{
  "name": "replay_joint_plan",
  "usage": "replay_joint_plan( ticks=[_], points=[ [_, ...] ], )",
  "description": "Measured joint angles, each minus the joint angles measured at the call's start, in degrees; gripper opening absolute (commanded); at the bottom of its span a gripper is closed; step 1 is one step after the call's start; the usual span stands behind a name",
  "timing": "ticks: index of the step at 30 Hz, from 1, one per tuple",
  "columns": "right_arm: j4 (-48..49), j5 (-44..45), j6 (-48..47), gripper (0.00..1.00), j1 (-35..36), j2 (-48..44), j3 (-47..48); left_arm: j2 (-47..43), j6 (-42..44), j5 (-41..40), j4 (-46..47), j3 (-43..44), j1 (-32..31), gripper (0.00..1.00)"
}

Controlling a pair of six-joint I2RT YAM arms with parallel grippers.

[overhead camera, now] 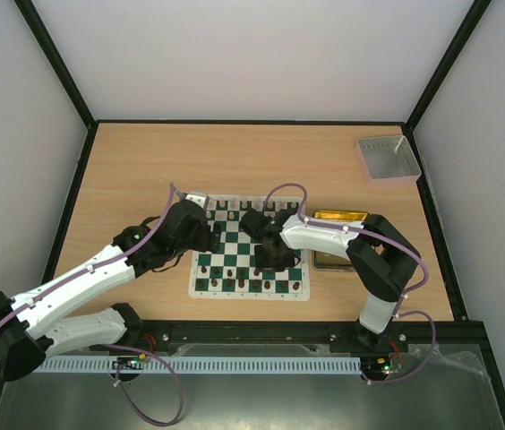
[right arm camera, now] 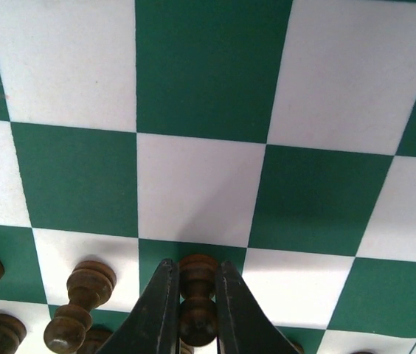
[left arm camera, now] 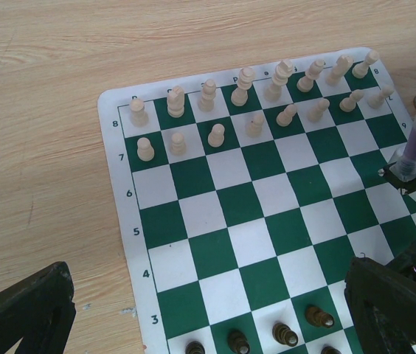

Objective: Set up the chess pieces on the board
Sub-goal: Place the chess piece on the chessboard.

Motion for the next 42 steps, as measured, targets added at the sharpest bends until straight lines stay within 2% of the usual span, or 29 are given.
replay_joint_plan(
  ticks=[7,17,42],
  points=[
    [-0.02,-0.46,0.0,0.15,0.15,0.0,0.0,0.0,0.0,0.02,0.02,-0.02,0.0,0.99],
    [-0.07,-0.7,-0.2,0.09,0.42,0.07,0.0,0.0,0.0,0.0,0.02,-0.02,0.0,0.99],
    [-0.24,-0.7,-0.2,0.07,0.5,-0.31,-0.5,0.0,0.0,0.02,0.02,-0.02,0.0,0.99]
  ],
)
